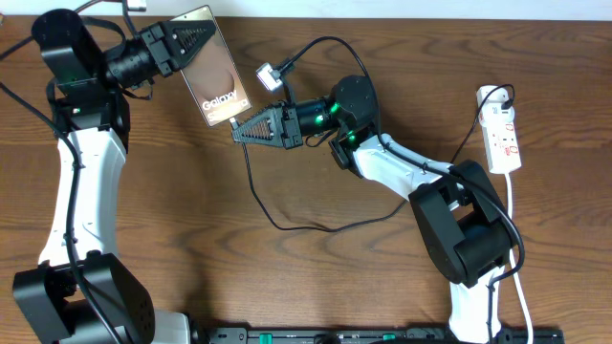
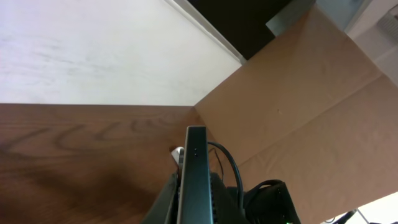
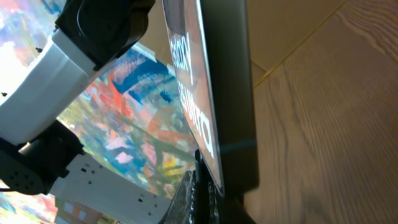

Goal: Plug charger to phone and switch on socket

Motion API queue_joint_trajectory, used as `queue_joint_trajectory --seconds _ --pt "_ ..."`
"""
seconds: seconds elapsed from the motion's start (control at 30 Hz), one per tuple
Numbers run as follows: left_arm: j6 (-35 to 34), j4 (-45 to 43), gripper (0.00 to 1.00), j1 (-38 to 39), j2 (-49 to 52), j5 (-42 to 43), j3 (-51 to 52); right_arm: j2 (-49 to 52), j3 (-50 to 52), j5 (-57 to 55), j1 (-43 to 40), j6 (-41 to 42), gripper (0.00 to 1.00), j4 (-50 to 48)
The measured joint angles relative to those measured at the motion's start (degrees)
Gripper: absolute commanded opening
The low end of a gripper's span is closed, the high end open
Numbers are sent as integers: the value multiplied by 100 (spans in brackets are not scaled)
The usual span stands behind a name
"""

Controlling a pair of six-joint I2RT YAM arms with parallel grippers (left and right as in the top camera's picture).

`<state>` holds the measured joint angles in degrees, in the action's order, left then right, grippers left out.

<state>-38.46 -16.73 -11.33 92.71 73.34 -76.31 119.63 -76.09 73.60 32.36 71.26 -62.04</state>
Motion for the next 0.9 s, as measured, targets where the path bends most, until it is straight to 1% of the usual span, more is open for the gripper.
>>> queue_joint_trajectory --seconds 0.43,0.9 --pt "98 -2 7 0 0 22 0 0 0 -52 0 142 1 0" --pt "98 2 7 0 0 131 0 0 0 46 0 -398 1 -11"
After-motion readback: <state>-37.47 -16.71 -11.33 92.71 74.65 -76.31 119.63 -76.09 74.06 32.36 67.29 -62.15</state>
